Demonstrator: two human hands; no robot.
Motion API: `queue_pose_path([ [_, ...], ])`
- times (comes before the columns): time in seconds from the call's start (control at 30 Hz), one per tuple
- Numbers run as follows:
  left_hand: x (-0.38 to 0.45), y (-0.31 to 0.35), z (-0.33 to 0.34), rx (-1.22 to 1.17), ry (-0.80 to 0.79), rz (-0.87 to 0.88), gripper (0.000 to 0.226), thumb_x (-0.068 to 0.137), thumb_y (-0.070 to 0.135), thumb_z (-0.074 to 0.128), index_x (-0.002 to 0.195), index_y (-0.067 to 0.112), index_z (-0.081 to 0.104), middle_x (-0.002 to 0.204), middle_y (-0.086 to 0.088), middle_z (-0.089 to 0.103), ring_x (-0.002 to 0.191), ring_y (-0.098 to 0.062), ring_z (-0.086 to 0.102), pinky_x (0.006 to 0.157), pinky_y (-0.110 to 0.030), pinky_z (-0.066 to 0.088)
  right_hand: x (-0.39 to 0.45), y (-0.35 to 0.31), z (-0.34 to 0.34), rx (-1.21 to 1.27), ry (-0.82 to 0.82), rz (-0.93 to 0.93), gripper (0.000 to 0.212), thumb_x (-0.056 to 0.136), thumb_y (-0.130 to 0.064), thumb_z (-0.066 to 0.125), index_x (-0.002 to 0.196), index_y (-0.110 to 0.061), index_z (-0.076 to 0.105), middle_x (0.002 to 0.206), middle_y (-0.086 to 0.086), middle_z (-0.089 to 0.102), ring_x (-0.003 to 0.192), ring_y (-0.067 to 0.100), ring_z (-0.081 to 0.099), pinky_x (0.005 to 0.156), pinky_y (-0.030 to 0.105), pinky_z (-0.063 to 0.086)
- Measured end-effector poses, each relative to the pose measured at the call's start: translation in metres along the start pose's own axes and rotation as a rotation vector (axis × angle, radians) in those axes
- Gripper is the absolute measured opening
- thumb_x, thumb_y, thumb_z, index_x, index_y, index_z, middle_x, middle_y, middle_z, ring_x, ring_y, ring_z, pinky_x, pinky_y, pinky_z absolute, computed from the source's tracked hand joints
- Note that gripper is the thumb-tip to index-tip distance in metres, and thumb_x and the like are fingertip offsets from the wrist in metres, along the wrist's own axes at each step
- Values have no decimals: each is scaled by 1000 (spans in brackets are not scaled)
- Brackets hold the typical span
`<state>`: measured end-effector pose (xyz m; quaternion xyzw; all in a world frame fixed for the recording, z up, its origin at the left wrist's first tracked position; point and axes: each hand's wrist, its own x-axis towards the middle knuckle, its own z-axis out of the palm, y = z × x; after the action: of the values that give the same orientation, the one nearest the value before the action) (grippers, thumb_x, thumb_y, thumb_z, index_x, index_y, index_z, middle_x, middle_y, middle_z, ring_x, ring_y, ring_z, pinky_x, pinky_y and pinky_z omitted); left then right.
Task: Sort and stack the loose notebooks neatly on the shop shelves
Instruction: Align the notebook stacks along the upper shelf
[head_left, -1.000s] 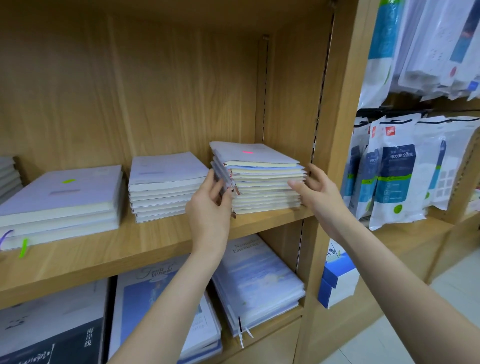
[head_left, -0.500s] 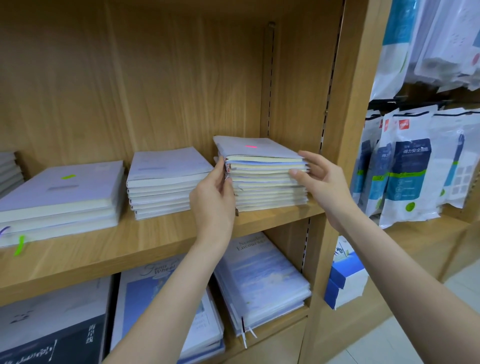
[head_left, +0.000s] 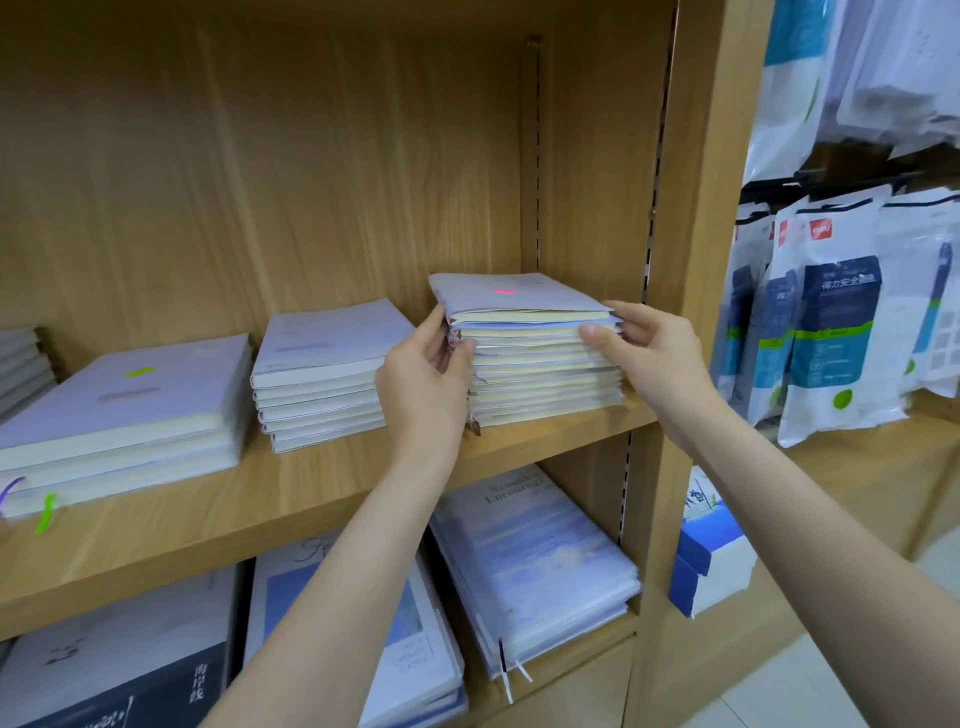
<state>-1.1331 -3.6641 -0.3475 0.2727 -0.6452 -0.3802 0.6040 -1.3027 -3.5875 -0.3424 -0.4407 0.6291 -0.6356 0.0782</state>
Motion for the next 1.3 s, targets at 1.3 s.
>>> queue_pose_path([
  [1.3,-1,7,-8,63,-159,-47,57,89,16,61,142,15,37,112,30,56,89,20,51,83,-6,38,-9,6,12,99,57,-87,33,91,-31,57,123,-23,55,112,0,66,102,5,60,87,22,48],
])
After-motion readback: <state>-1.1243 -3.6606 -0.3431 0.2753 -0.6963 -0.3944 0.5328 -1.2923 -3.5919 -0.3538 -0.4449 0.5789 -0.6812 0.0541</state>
